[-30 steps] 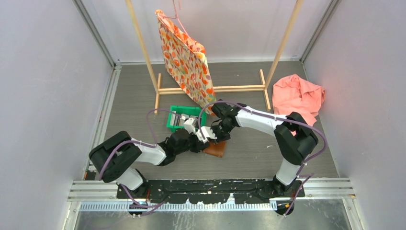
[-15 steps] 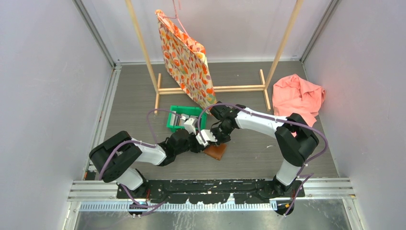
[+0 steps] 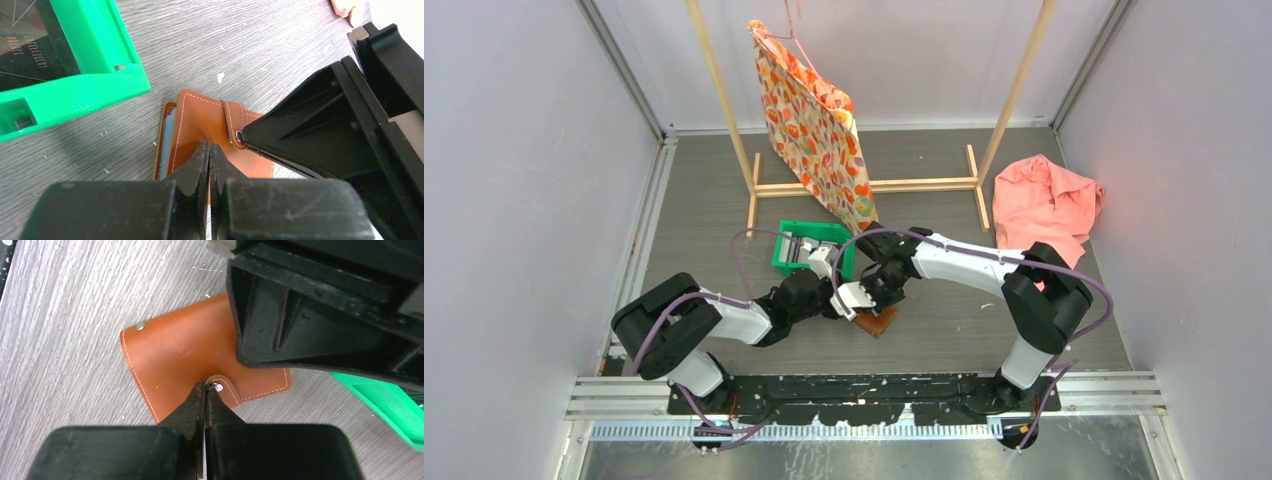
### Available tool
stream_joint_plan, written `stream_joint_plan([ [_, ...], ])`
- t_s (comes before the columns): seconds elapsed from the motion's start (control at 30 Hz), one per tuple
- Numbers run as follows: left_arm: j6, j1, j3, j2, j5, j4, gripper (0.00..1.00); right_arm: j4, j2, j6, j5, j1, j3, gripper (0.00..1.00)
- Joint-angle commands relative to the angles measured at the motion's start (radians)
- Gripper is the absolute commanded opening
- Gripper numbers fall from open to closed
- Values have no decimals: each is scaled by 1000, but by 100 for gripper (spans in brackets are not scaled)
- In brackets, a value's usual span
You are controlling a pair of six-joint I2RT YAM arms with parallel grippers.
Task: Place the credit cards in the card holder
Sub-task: Close the card holder at the center of the board.
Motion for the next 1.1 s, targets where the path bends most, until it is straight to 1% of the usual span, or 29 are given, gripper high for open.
stream_joint_plan([
  [0.0,11,5,10,18,-21,-16,2,-52,-9,-3,14,49,-34,1],
  [0.3,8,5,5,13,-17,-18,2,-26,-9,55,48,75,-19,1],
  [0.4,8,5,5,12,-15,-18,2,-28,-21,61,47,58,-9,1],
  [0.5,8,5,7,14,-14,-16,2,-56,-27,56,13,39,2,1],
  [0.53,9,5,7,14,-14,-16,2,-71,-29,54,-8,34,7,3],
  [0.6,10,5,7,13,-11,-16,2,-110,-30,47,-54,23,28,11],
  [0.7,8,5,4,10,-10,-15,2,-188,-42,27,-144,-1,66,18],
  [0.77,8,5,3,10,-10,-15,2,-235,-57,17,-191,-22,86,20],
  [0.83,10,5,4,10,-10,-13,2,-239,-74,21,-198,-35,88,21],
  [0.9,10,5,5,14,-8,-12,2,-204,-83,56,-189,-48,77,21],
  [1.0,10,5,9,18,-4,-11,2,-72,-82,162,-128,-49,38,24],
  [1.07,10,5,10,20,-4,-11,2,-8,-70,211,-91,-48,21,28],
])
